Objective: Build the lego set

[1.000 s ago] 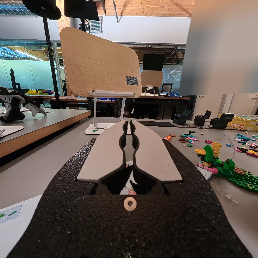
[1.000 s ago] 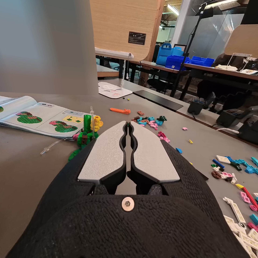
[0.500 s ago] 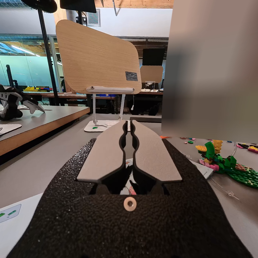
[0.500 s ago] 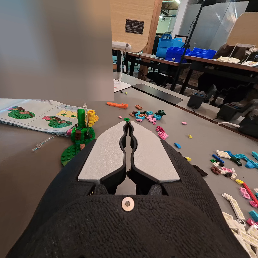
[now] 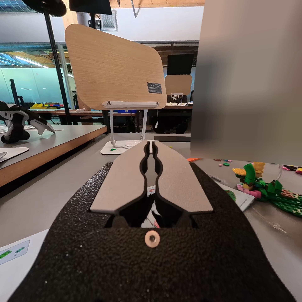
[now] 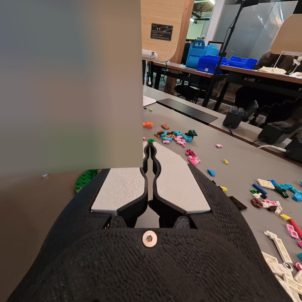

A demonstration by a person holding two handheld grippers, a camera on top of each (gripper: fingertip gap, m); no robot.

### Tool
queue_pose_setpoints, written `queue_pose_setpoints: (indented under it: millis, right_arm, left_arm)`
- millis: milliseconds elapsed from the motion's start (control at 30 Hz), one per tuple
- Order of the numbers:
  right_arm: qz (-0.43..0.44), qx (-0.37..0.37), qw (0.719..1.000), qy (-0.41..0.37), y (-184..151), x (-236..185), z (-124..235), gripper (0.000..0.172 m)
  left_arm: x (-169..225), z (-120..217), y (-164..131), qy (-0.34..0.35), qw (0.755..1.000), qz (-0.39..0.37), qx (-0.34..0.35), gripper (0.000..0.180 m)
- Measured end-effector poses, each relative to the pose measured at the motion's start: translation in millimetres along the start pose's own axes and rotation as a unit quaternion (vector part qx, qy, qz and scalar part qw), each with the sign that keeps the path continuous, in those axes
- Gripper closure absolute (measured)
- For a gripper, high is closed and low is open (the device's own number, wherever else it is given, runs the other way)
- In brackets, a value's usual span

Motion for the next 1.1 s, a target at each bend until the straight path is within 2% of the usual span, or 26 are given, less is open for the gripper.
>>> queue_pose_setpoints:
  millis: [333, 600, 700, 833, 900, 1000, 1100]
  right_arm:
    - [0.011, 0.001, 0.999, 0.032, 13.3, -12.2, 4.7, 0.172]
    - [0.043, 0.002, 0.996, 0.082, 13.2, -36.5, 2.8, 0.172]
    - [0.065, 0.001, 0.992, 0.107, 12.6, -47.0, 0.4, 0.172]
    - [0.079, -0.019, 0.977, 0.196, 12.9, -77.1, -5.7, 0.167]
    - [0.082, -0.033, 0.967, 0.239, 13.2, -98.6, -11.0, 0.165]
    - [0.103, -0.038, 0.951, 0.290, 19.9, -136.9, -23.2, 0.162]
    - [0.146, -0.039, 0.931, 0.333, 31.6, -177.6, -40.8, 0.159]
  left_arm:
    - [1.4, -0.3, 1.1, 0.004, 1.000, -0.015, 0.004, 0.179]
    - [2.8, 5.9, 7.4, 0.003, 0.999, -0.016, 0.039, 0.179]
    - [-13.2, 15.6, 19.2, 0.045, 0.997, -0.023, 0.062, 0.179]
    - [-68.4, 50.5, 59.1, 0.157, 0.980, -0.056, 0.104, 0.178]
    - [-94.4, 69.9, 69.2, 0.207, 0.970, -0.064, 0.114, 0.177]
    - [-116.0, 90.4, 68.7, 0.254, 0.957, -0.084, 0.114, 0.177]
    - [-127.9, 97.3, 61.7, 0.275, 0.953, -0.100, 0.081, 0.177]
Point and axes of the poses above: each gripper's, where its closed fingertips meet, z back along the fingers, y out of its top, x = y × z across the jaws, the point moved 8 cm from there along z, back along the fingers, and after that the axes turned 2 degrees about -y, right-handed, at the moved point
